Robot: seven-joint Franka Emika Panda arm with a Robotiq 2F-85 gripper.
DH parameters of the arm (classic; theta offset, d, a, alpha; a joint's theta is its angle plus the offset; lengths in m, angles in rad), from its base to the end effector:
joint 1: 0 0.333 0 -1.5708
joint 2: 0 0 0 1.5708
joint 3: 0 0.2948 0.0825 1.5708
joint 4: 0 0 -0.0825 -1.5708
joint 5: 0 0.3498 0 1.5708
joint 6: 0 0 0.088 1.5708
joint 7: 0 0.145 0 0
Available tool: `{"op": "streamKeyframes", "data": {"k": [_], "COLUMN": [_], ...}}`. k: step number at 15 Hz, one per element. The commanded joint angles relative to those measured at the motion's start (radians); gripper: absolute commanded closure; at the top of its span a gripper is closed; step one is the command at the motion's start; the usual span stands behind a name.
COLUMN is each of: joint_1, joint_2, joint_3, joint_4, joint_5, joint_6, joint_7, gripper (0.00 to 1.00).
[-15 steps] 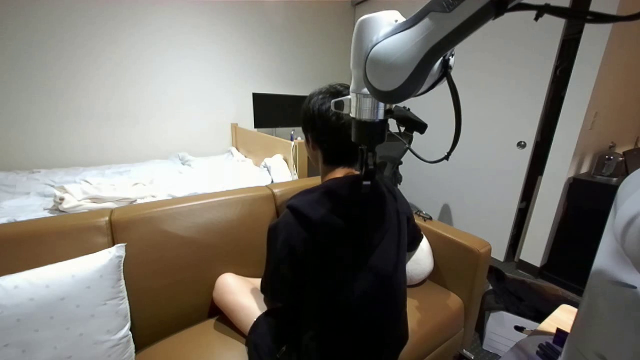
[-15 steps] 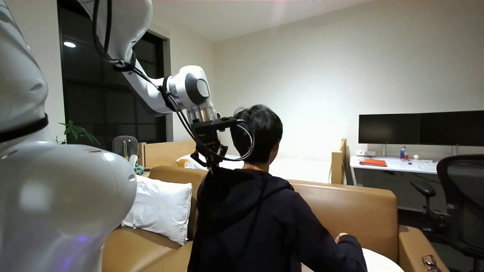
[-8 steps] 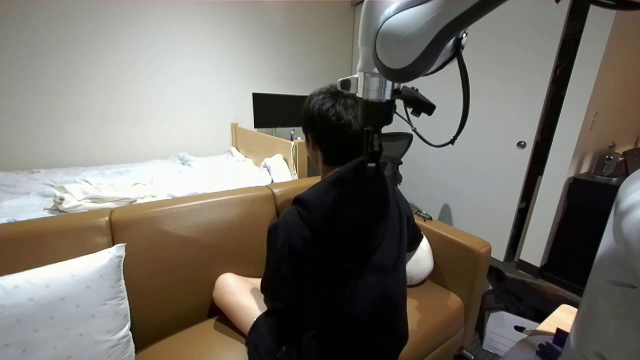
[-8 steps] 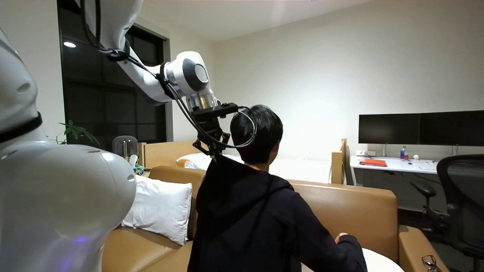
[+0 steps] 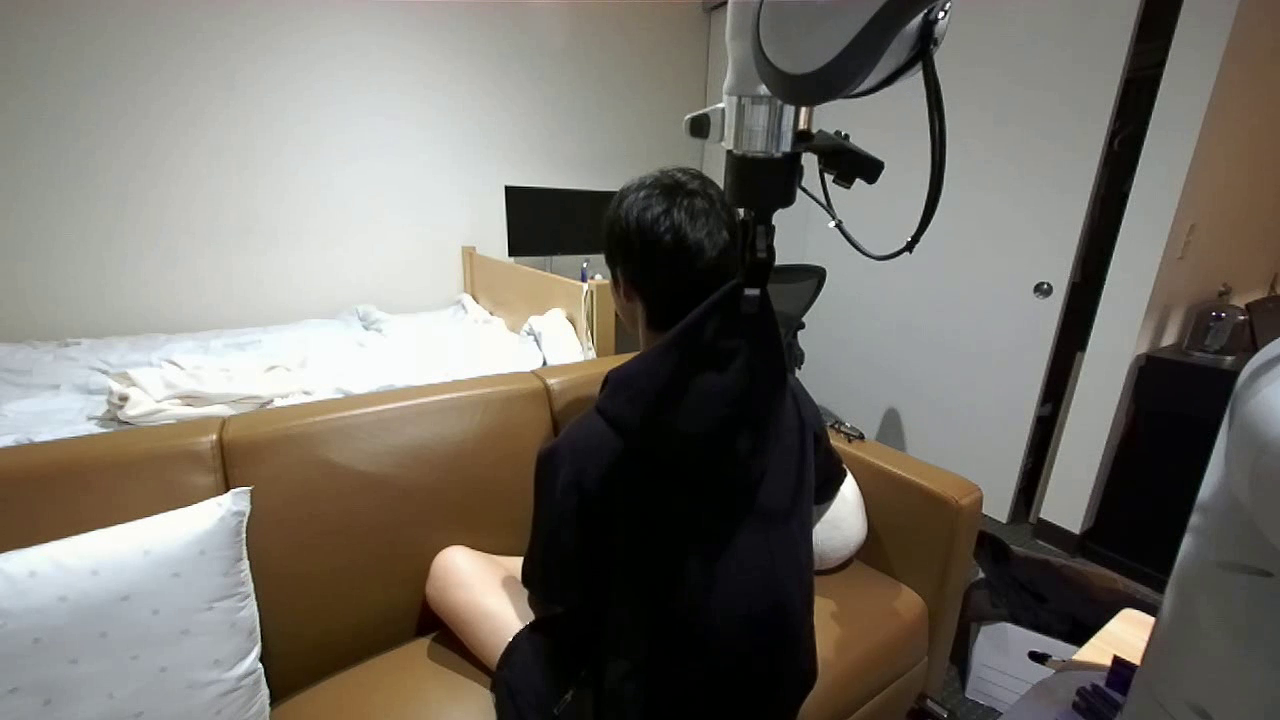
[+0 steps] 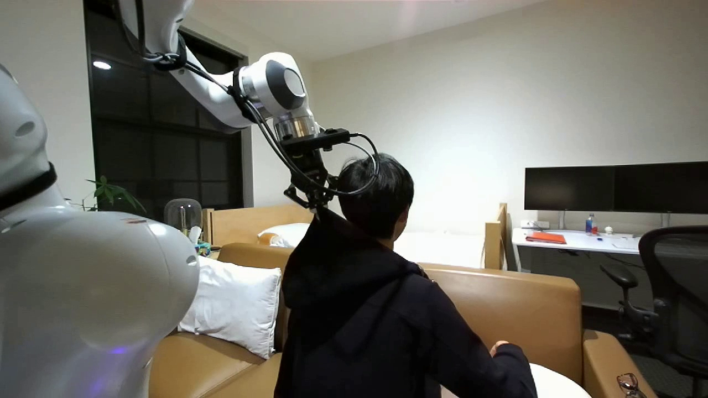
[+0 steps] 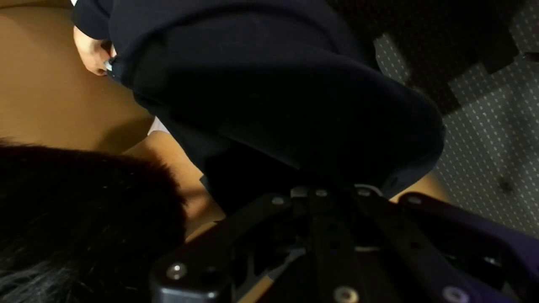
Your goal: Put the hood over the person's head
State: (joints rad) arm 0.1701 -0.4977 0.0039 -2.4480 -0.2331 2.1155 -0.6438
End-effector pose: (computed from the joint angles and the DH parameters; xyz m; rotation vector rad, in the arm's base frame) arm 0.3958 0.0512 0.4519 2.5919 1.2876 0.1611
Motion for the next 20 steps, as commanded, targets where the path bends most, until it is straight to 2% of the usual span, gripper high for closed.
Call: {"op": "streamKeyframes", "data": {"k": [1,6,10,13,20], "joint_1": [-0.017,-0.023,-0.016,-0.022,-0.017], "joint_2": [0.0,0.004,0.038,0.08,0.163], "joint_3": [-0.004,-0.028,-0.051,-0.047,-0.045], "joint_4": [0.053,0.143,0.26,0.349,0.393], "joint_5": [-0.032,-0.024,0.003,0.005,0.056], "joint_6": [-0.057,-0.104,-0.168,-0.198,-0.169], "joint_7": [-0.015,-0.041,-0.081,-0.064,-0.066], "gripper": [0.99,0.99,0.99,0.99,0.99]}}
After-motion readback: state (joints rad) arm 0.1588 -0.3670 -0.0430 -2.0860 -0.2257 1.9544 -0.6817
